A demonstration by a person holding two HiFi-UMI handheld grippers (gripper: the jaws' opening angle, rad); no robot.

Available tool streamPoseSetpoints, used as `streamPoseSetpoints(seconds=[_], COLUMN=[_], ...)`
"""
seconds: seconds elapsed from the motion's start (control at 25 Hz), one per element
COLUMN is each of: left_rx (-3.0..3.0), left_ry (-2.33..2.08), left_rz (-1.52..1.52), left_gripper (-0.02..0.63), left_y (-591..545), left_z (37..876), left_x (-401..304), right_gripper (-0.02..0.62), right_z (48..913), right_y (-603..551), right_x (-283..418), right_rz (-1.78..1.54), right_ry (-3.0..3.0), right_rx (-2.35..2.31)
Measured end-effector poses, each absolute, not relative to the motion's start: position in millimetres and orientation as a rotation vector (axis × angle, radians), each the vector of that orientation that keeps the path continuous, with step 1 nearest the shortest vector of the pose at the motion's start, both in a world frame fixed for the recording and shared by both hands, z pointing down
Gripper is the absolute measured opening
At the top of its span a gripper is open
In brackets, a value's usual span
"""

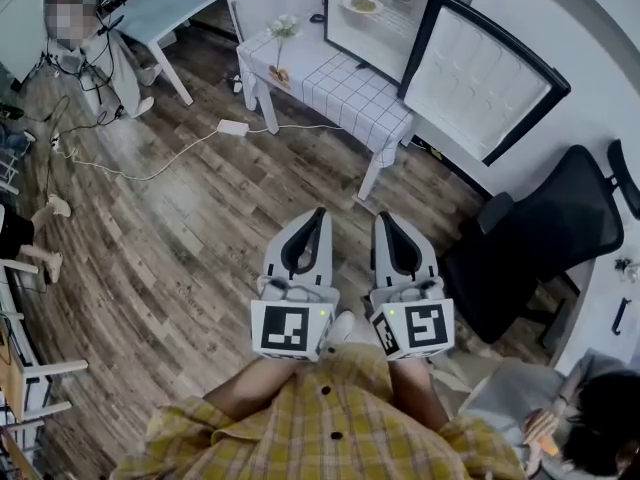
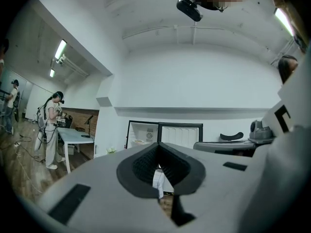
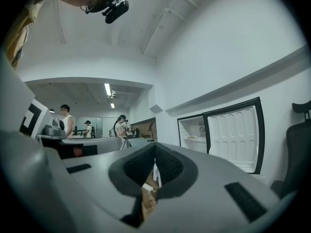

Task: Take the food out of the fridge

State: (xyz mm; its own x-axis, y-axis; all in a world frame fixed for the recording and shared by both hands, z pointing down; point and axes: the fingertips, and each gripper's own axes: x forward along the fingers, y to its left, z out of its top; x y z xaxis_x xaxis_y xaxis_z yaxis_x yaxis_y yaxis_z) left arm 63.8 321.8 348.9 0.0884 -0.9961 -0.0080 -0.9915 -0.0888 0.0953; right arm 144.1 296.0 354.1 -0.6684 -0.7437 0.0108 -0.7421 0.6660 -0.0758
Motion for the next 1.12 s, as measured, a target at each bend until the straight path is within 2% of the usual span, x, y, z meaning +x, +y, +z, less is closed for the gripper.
streamPoseSetpoints(seconds=[0.52, 1.12], left_rx=[2.206, 2.177], left_ry=[-2.098, -2.070], left_rz=[-0.052, -0.098], left_gripper=[0.006, 0.006], left_y=[300, 219], left_z=[368, 381], left_x=[102, 51], right_gripper=[0.006, 0.006], right_z=[367, 382], right_y=[267, 193], right_x=[189, 156], right_rz=[-0.194, -0.214], right_ry=[2.842, 2.842], right_rx=[-1.243, -1.289])
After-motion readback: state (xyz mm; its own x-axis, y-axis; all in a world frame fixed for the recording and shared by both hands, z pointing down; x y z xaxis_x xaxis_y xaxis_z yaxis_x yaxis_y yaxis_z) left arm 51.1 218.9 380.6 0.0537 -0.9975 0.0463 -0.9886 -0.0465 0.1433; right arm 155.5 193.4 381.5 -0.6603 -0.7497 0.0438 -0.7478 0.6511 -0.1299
